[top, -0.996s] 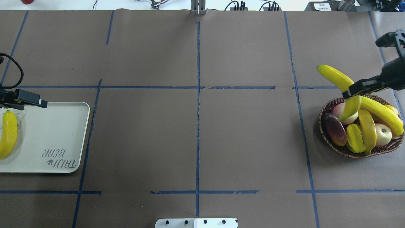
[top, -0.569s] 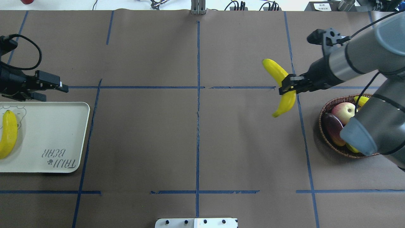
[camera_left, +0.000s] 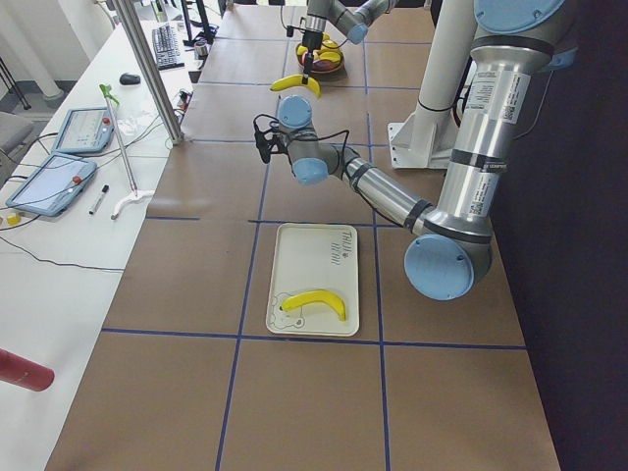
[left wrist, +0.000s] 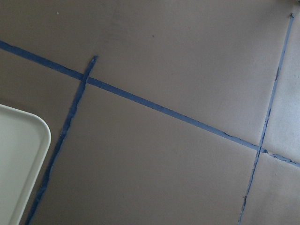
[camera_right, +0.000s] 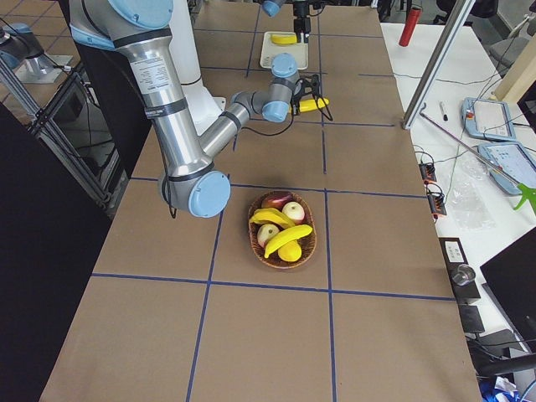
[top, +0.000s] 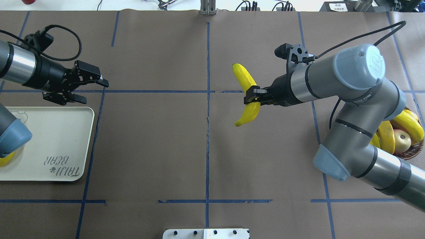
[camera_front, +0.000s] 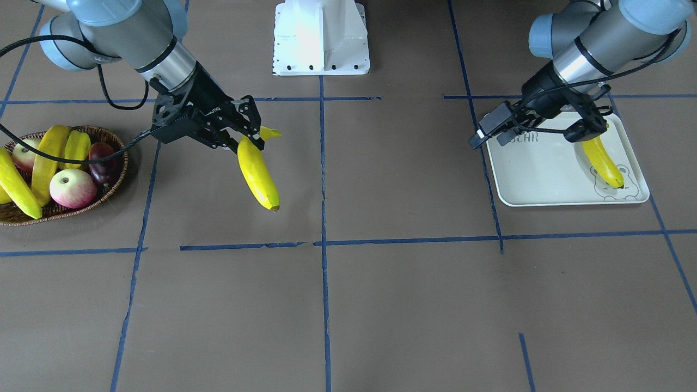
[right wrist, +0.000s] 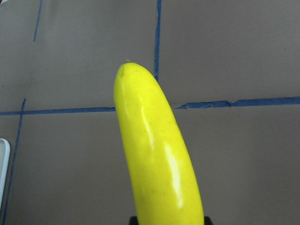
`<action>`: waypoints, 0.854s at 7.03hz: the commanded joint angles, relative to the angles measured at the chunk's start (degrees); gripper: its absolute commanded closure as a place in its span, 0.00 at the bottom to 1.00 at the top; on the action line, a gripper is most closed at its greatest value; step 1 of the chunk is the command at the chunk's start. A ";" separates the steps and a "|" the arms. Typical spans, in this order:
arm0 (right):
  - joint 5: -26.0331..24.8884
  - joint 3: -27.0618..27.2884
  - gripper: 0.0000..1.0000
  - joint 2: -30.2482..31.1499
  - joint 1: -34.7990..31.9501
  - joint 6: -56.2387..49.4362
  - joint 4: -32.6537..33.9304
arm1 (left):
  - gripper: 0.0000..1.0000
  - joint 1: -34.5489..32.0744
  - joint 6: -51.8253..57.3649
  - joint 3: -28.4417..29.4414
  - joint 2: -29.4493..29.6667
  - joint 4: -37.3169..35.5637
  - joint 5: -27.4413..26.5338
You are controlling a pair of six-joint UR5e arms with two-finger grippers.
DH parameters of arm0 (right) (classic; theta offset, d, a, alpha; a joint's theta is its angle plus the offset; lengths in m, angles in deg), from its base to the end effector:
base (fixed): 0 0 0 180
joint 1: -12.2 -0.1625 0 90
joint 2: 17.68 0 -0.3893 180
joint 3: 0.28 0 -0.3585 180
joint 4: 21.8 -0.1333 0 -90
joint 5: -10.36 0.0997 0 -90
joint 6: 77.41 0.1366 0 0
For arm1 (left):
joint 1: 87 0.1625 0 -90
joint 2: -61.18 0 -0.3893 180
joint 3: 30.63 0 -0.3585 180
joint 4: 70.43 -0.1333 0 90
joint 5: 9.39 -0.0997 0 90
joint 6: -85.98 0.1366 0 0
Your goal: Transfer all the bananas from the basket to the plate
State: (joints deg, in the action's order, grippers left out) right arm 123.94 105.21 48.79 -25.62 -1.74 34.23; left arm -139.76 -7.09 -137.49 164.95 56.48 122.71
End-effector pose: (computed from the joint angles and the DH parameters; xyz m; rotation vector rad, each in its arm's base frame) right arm -0.4122 -0.4195 0.2350 0.2329 -1.2788 0.0886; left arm 0.2893 -0.4495 0.3045 -0.1145 1.2888 -0.4038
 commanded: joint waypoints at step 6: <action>-12.32 -10.66 0.95 -13.02 10.39 11.34 -6.46 | 0.00 8.44 -17.40 5.67 15.73 -1.75 -12.28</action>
State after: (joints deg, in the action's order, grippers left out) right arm 112.91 94.68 36.66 -16.65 8.92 27.82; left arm -133.12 -22.80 -133.59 178.19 55.42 113.26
